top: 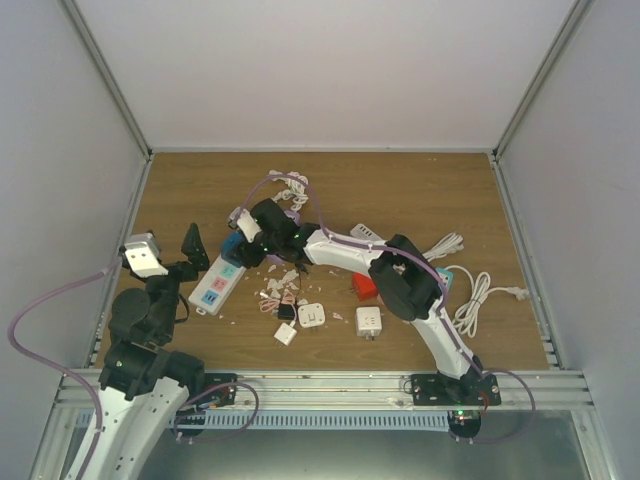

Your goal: Insert the plug

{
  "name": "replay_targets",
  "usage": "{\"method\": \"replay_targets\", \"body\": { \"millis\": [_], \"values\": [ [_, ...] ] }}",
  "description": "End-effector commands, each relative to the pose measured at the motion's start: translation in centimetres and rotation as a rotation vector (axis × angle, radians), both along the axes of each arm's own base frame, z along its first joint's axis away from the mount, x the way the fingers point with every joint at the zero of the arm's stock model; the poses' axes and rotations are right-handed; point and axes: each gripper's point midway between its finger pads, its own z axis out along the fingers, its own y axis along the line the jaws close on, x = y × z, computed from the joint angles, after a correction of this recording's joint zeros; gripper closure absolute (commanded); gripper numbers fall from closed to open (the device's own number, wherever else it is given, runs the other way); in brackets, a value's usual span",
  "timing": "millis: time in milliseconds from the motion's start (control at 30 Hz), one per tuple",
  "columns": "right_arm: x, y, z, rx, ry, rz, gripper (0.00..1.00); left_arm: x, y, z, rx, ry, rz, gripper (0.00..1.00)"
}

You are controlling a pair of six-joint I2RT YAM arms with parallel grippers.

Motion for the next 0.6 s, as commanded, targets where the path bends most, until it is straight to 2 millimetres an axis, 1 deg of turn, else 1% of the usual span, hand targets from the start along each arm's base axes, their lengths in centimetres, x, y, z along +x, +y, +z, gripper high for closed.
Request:
{"method": "replay_targets", "body": {
  "millis": [0,167,267,367,433,567],
  "values": [
    [0.1,-1.8,-4.6,-0.165,0.006,-0.056,0.72,0.2,0.2,0.7,0.012,-0.023,0.015,0.01],
    [-0.9,-2.4,-6.7,-0.224,0.048,-0.055,0.71,0.4,0.4,0.4,0.032,-0.003,0.029,0.01],
    [-2.1,-2.8,-7.9,-0.250,0.113,-0.023,0.70,0.4,0.4,0.4,0.030,-0.002,0.030,0.01],
    [-3.6,-2.9,-8.5,-0.258,0.186,0.016,0.69,0.4,0.2,0.3,0.023,0.001,0.021,0.01],
    [-3.8,-3.1,-9.1,-0.273,0.208,0.007,0.68,0.5,0.2,0.2,0.016,0.003,0.019,0.01],
    [-3.1,-4.3,-11.2,-0.360,0.197,-0.039,0.68,0.6,0.0,0.1,0.007,0.010,0.006,0.01]
  ]
}}
